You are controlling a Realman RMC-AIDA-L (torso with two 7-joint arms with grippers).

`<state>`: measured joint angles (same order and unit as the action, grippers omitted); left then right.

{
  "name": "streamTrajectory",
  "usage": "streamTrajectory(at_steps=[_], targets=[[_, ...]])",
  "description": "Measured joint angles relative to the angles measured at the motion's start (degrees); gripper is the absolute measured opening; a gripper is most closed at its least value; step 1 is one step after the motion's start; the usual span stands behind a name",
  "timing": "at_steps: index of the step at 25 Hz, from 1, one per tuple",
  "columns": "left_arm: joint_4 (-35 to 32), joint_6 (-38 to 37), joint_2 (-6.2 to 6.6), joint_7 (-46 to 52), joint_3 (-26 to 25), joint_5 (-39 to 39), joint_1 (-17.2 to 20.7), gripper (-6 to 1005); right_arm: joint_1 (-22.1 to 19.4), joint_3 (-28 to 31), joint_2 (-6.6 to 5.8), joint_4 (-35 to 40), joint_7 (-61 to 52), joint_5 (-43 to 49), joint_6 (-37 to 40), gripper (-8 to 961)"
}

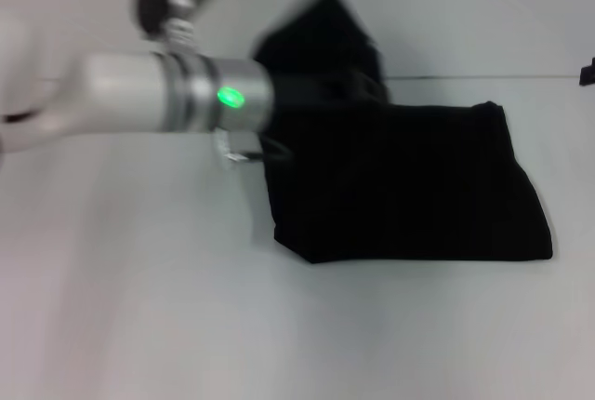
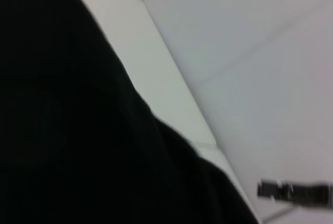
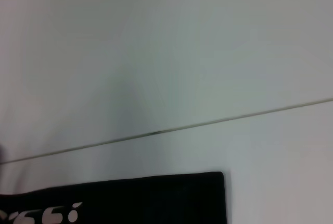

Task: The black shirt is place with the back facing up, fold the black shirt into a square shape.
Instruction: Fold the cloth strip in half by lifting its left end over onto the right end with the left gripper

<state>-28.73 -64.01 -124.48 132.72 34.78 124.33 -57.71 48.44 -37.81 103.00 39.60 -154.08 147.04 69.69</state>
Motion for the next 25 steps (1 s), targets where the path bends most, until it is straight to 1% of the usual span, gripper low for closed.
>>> streamTrajectory(at_steps=[1, 2, 4, 6, 8, 10, 13, 15, 17, 20, 22, 23, 24, 25], targets=[[1.78, 1.38, -0.05, -0.71, 2.01, -0.91, -0.93, 3, 0.03, -0.01, 0.08, -0.05, 0.00, 0.00, -0.05, 471], [4.74, 3.58, -0.13, -2.42, 4.65, -2.65, -2.22, 3, 0.08, -0.02, 0.18, -0.05, 0.01, 0.01, -0.13, 471], [10.06, 6.67, -0.28, -6.61, 8.20, -6.44, -4.36, 3, 0.17, -0.14, 0.37, -0.06, 0.05, 0.00, -0.44, 471], [16.27, 9.74, -0.32, -11.90, 10.61, -9.95, -6.80, 2, 0.23, -0.33, 0.50, -0.07, 0.08, 0.01, -0.66, 471], [21.15, 11.44, -0.33, -17.19, 11.68, -10.94, -8.90, 2, 0.24, -0.51, 0.58, -0.10, 0.09, 0.01, -0.83, 472], [23.31, 11.34, -0.33, -21.10, 12.29, -10.94, -9.98, 14, 0.25, -0.59, 0.61, -0.14, 0.09, 0.00, -0.98, 472], [23.95, 10.12, -0.33, -25.22, 13.06, -11.00, -10.45, 31, 0.32, -0.62, 0.68, -0.22, 0.10, 0.00, -1.42, 472], [23.57, 8.24, -0.33, -26.46, 13.10, -11.05, -10.35, 85, 0.44, -0.66, 0.79, -0.26, 0.10, 0.00, -1.46, 473], [21.99, 4.48, -0.25, -26.58, 12.99, -11.07, -9.57, 138, 0.58, -0.68, 0.80, -0.36, 0.10, 0.04, -1.46, 473], [15.43, -5.06, -0.01, -24.76, 11.96, -11.85, -5.33, 218, 0.90, -0.69, 0.87, -0.47, 0.10, 0.22, -1.54, 473], [9.22, -10.60, 0.21, -21.75, 11.98, -12.61, -0.87, 284, 1.11, -0.69, 0.91, -0.48, 0.10, 0.20, -1.22, 474], [9.22, -10.60, 0.21, -21.75, 11.98, -12.61, -0.87, 323, 1.21, -0.73, 0.92, -0.49, 0.11, 0.14, -0.84, 474], [6.67, -11.89, 0.52, -19.35, 12.19, -12.67, 1.23, 362, 1.29, -0.87, 0.93, -0.51, 0.23, 0.10, -0.47, 474], [1.03, -12.95, 2.07, -10.03, 12.22, -12.28, 6.37, 402, 1.62, -1.25, 1.15, -1.01, 0.91, 0.04, 1.07, 474]])
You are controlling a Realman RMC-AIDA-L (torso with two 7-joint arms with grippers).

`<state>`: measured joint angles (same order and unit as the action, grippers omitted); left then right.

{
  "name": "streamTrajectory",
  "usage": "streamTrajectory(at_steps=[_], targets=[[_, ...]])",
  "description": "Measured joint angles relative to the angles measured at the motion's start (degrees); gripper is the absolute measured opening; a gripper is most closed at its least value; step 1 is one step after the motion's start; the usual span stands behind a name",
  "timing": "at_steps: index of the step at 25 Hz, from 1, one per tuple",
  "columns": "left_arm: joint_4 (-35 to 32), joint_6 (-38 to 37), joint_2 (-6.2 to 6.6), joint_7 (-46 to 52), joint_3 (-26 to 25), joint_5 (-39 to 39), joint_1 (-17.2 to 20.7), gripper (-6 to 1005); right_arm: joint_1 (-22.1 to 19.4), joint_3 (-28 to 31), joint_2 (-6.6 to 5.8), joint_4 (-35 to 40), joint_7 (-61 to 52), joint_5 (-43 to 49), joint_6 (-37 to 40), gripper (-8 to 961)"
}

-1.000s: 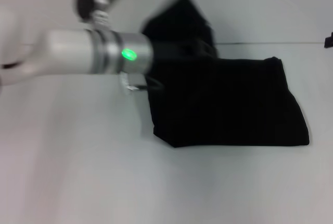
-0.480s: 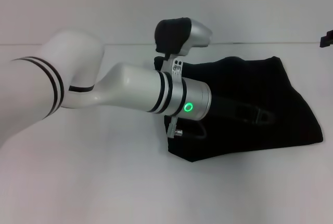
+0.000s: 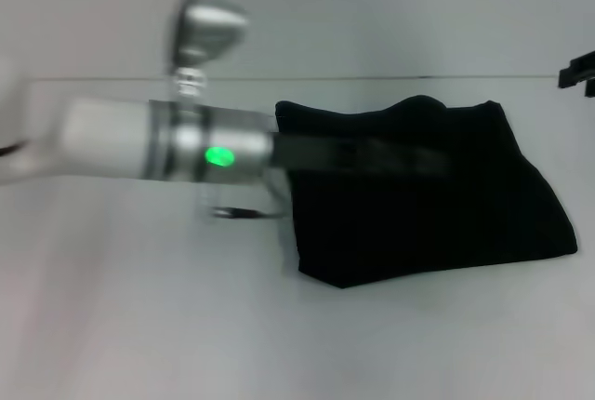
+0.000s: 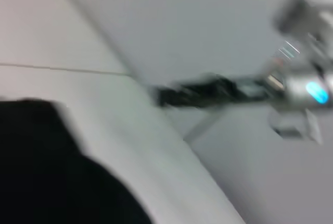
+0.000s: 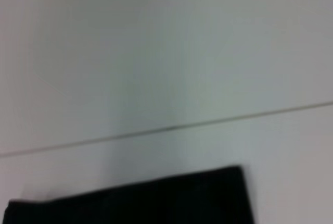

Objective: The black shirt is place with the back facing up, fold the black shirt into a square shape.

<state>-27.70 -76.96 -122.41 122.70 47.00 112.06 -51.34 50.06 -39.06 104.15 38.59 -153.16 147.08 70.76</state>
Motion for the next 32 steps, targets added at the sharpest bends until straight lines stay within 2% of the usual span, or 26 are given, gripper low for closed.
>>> streamTrajectory(at_steps=[1, 3, 5, 8, 11, 13, 15, 18, 25, 29, 30, 32], targets=[[-0.96, 0.02, 0.46, 2.32, -0.08, 0.12, 0.93, 441, 0.00, 0.00, 0.00, 0.00, 0.00, 0.00, 0.00, 474], [-4.09, -0.21, 2.38, 11.09, -1.39, 0.68, 4.66, 520, 0.64, -0.21, 0.39, -1.49, 1.33, -0.02, 1.63, 475], [-6.30, -1.56, 3.23, 14.85, -4.83, 1.72, 6.98, 601, 1.72, -0.21, 0.95, -4.02, 2.91, -0.03, 2.32, 475], [-9.42, -4.20, 3.11, 15.14, -10.50, 2.86, 9.56, 720, 2.88, 0.14, 2.74, -6.85, 5.57, -0.24, 1.58, 475], [-10.12, -4.75, 2.95, 14.59, -11.67, 2.96, 10.40, 833, 2.45, 0.46, 5.33, -7.37, 8.78, -2.03, -1.23, 476], [-10.04, -4.72, 2.86, 14.11, -11.72, 2.98, 10.47, 908, 1.68, 0.47, 6.50, -7.53, 10.51, -3.73, -2.87, 476], [-9.81, -4.53, 2.75, 13.83, -11.60, 2.99, 10.40, 930, 0.89, 0.37, 7.00, -8.16, 11.05, -4.85, -4.06, 477], [-9.54, -4.11, 2.55, 13.58, -11.21, 2.96, 10.14, 963, 0.29, 0.02, 7.03, -9.60, 10.92, -5.20, -5.32, 477], [-9.04, -2.88, 2.10, 13.18, -11.20, 2.48, 9.58, 962, -0.35, -0.66, 7.09, -12.72, 7.90, -4.89, -9.87, 695], [-9.03, -2.01, 1.76, 13.10, -11.10, 2.47, 9.58, 962, -0.51, -0.48, 8.10, -13.45, 8.06, -5.49, -11.73, 818], [-9.03, -1.81, 1.67, 13.06, -11.10, 2.47, 9.58, 962, -0.32, -0.38, 8.75, -13.45, 8.48, -6.01, -12.13, 815], [-9.04, -1.53, 1.60, 12.96, -11.10, 2.47, 9.63, 962, -0.20, -0.36, 9.02, -13.45, 8.68, -6.17, -12.29, 810]])
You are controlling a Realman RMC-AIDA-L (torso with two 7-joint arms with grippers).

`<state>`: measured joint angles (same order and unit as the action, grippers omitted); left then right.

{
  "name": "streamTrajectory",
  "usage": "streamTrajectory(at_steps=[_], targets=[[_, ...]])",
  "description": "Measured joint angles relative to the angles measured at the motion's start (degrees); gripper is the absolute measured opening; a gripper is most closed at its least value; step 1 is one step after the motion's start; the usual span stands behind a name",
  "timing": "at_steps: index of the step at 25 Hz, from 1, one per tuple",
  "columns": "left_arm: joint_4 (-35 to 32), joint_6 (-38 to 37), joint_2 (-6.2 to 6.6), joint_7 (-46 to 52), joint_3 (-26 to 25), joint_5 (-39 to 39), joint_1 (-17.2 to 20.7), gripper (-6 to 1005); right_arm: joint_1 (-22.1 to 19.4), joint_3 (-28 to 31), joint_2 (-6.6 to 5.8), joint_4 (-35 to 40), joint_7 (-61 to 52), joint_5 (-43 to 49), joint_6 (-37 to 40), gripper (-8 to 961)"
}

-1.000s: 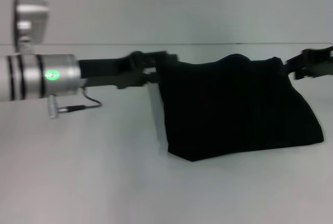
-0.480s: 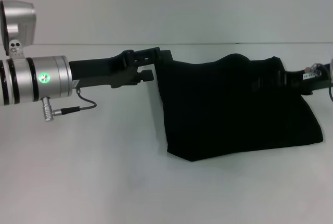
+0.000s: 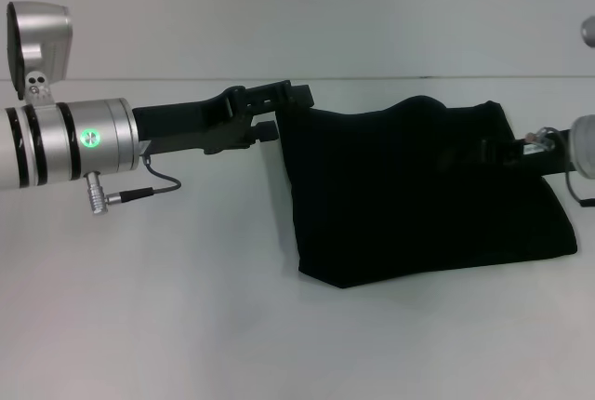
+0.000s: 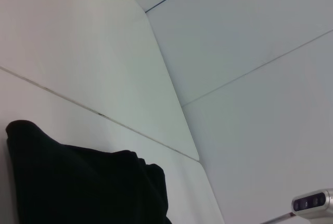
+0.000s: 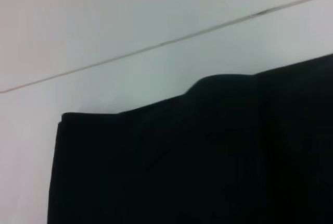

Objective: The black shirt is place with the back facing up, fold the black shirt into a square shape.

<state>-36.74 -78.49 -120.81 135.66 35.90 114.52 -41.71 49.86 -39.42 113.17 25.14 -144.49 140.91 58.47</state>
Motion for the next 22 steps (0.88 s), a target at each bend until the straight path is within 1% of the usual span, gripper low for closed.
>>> streamTrajectory(at_steps=[3, 8, 10, 12, 14, 19, 22], targets=[[0.04, 0.34, -0.05, -0.24, -0.18, -0.01, 0.29, 962, 0.13, -0.24, 0.34, -0.31, 0.22, -0.13, -0.96, 802], [0.72, 0.41, -0.07, -0.66, -0.56, -0.42, 0.57, 961, 0.31, -0.39, 0.44, -2.02, 0.23, -0.10, -2.50, 803], [0.72, 0.41, -0.07, -0.79, -0.57, -0.63, 0.58, 961, 0.36, -0.39, 0.76, -2.19, 0.29, -0.09, -2.57, 803], [0.72, 0.47, -0.07, -1.17, -0.57, -0.86, 0.56, 961, 0.41, -0.38, 1.45, -1.95, 0.52, -0.09, -2.79, 803], [0.72, 0.68, -0.11, -1.31, -0.56, -0.88, 0.50, 961, 0.52, -0.38, 1.87, -1.86, 0.80, -0.10, -3.05, 803], [1.29, 1.14, -0.12, -1.53, -0.55, -0.93, 0.37, 960, 1.00, -0.15, 2.44, -2.26, 1.67, -0.42, -3.74, 804], [1.31, 1.23, -0.10, -1.54, -0.56, -0.95, 0.45, 960, 0.76, -0.03, 2.53, -2.04, 3.46, -3.47, -3.13, 804]])
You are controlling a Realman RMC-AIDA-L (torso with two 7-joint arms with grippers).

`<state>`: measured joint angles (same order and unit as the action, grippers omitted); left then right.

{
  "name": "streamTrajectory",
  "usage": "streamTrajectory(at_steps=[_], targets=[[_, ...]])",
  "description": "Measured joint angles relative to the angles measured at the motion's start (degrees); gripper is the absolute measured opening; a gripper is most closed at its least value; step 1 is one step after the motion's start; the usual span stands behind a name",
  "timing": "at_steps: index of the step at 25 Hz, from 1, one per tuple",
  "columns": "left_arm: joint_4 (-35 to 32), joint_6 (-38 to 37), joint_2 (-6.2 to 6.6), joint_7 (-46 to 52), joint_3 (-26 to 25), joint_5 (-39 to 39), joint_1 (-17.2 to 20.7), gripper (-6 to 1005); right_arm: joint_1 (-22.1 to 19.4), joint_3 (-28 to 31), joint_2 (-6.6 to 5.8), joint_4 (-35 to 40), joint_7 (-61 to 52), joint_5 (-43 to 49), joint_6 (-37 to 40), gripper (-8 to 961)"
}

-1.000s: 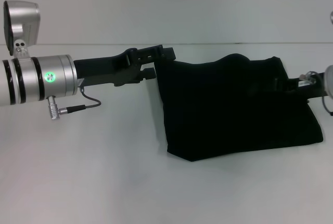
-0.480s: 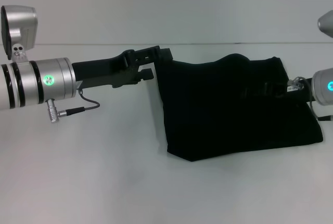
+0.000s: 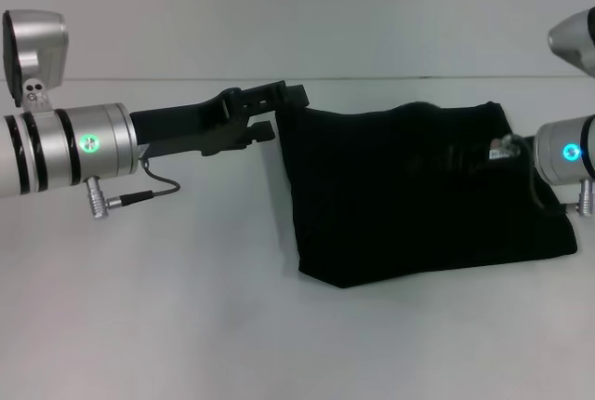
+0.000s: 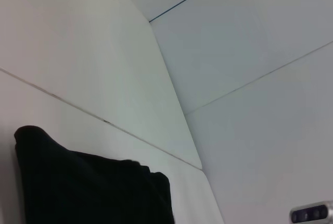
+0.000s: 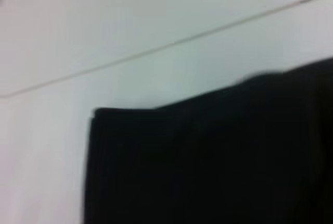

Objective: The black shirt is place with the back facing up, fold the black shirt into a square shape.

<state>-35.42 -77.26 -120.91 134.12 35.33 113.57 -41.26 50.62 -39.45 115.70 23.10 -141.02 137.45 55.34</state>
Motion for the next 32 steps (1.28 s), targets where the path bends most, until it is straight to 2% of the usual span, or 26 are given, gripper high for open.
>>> streamTrajectory(at_steps=[5, 21, 29, 32], targets=[[0.01, 0.02, 0.03, -0.22, -0.01, -0.87, 0.13, 960, -0.64, -0.34, -0.46, 0.15, 3.41, -5.65, 1.23, 803], [0.00, 0.09, 0.14, -0.27, 0.00, -1.79, -0.32, 959, -0.79, -1.31, -0.43, -1.05, 2.23, -2.37, 0.12, 804], [0.07, 0.51, 0.07, -0.27, 0.00, -2.43, 0.01, 958, -1.51, -1.11, -0.60, -0.31, 0.90, -2.44, -0.08, 635], [0.09, 0.56, 0.06, -0.27, 0.00, -2.43, 0.00, 958, -1.50, -1.17, -0.62, -0.28, 0.74, -2.45, -0.17, 483]])
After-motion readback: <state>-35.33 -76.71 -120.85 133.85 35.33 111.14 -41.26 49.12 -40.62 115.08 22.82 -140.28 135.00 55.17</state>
